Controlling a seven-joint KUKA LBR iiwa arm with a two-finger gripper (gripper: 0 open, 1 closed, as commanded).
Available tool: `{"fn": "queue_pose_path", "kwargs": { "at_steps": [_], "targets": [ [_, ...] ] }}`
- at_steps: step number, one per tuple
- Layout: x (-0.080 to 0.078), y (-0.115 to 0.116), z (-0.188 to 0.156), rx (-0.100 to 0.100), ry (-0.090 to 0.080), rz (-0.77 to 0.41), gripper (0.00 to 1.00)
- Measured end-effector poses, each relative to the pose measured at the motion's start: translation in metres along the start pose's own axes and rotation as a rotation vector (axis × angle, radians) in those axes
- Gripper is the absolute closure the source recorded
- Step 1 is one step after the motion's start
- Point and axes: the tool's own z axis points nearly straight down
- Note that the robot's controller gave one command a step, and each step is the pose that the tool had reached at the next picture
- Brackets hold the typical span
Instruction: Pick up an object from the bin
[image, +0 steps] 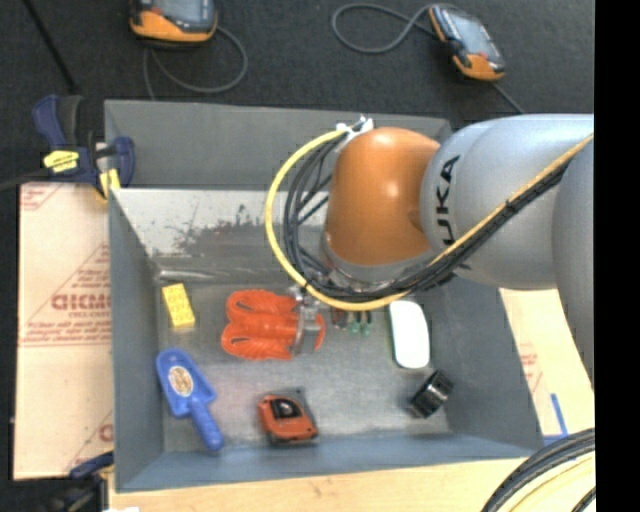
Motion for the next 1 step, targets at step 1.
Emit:
{"fn": "queue_pose_path", "kwargs": {
  "at_steps": [1],
  "targets": [
    [-0.0206,-0.0193,-0.0568,0.000,0.003,0.007,1.00]
  ]
}}
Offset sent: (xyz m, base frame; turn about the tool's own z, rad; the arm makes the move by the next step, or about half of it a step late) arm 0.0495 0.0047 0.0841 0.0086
